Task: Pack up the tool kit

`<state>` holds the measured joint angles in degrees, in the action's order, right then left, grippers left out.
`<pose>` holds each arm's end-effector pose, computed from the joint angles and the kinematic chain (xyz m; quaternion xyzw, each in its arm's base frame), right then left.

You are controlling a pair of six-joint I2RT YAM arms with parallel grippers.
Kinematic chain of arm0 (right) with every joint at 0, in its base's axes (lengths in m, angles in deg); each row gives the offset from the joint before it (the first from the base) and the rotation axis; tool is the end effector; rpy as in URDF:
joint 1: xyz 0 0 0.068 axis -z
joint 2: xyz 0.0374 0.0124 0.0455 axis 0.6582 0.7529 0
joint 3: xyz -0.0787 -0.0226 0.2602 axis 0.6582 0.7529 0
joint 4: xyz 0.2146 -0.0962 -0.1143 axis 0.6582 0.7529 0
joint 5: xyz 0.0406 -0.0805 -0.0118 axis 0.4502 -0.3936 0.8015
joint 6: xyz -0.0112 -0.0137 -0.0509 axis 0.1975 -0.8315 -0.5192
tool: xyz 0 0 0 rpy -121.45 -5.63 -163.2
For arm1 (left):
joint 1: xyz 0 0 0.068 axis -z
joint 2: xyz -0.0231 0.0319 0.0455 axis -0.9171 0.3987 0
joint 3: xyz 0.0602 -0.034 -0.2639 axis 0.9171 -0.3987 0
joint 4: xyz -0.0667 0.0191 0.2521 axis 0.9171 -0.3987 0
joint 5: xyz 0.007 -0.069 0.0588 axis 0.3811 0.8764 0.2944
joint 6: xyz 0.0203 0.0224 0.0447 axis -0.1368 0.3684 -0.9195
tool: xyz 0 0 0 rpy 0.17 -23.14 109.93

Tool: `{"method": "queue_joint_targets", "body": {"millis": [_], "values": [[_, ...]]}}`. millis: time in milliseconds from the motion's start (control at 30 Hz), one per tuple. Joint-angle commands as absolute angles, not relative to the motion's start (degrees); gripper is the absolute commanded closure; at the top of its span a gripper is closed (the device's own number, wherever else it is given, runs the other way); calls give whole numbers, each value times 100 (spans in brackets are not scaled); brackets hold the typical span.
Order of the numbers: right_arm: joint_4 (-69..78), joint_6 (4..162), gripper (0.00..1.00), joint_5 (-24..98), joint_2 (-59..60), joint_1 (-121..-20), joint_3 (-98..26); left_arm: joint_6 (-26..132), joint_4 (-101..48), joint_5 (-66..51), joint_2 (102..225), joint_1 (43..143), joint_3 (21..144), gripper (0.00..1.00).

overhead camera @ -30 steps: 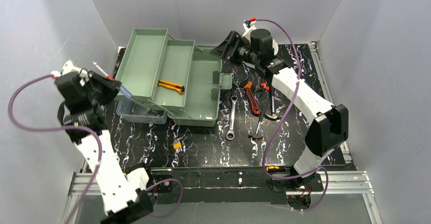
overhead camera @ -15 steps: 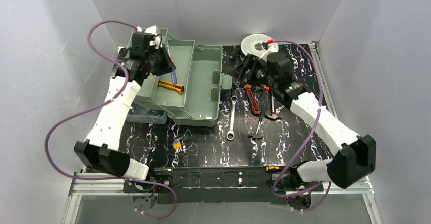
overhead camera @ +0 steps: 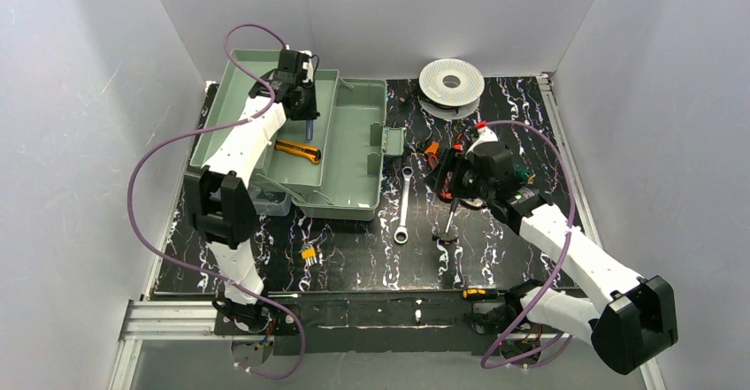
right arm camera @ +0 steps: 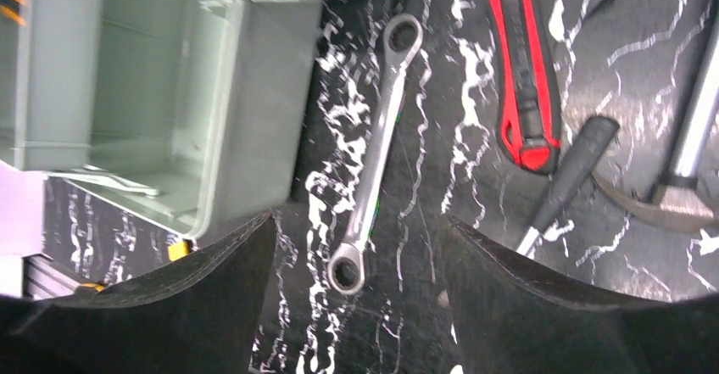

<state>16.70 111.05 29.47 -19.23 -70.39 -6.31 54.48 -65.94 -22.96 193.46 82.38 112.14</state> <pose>0.2108 0.1178 0.2872 0.0426 0.8556 0.2717 0.4386 0.4051 -0.1106 0.3450 -0.0068 0.9054 -0.0516 0.4213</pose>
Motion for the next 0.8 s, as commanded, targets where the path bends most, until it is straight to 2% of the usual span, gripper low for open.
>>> {"method": "queue_joint_targets", "body": {"millis": [0, 133, 267, 367, 467, 500, 533, 567, 767], "values": [[1841, 11264, 22, 2679, -1991, -7016, -274, 5263, -6530, -2329, 19599, 8256, 11564, 97], [2145, 11373, 20, 1997, -1865, -7016, -258, 5376, -6681, -2474, 19849, 8251, 11704, 82], [2517, 11092, 20, 1554, -1427, -7009, -631, 5573, -7008, -2438, 19987, 8257, 12067, 57], [2680, 10662, 20, 1649, -973, -6886, -1042, 5664, -6991, -2136, 19834, 8252, 12110, 40], [2897, 10392, 19, 2050, -424, -6616, -1522, 5674, -6992, -2030, 19646, 8252, 12167, 31], [2940, 10316, 19, 2204, -232, -6540, -1671, 5659, -6996, -1946, 19550, 8258, 12163, 23], [2994, 10255, 19, 2303, -48, -6485, -1808, 5648, -6998, -1833, 19463, 8266, 12167, 5], [3012, 10195, 19, 2365, 109, -6461, -1933, 5647, -7003, -1729, 19374, 8290, 12161, 2], [3272, 9938, 20, 2354, 1135, -6454, -2909, 5628, -7008, -1581, 18707, 8733, 11889, 2]]}}
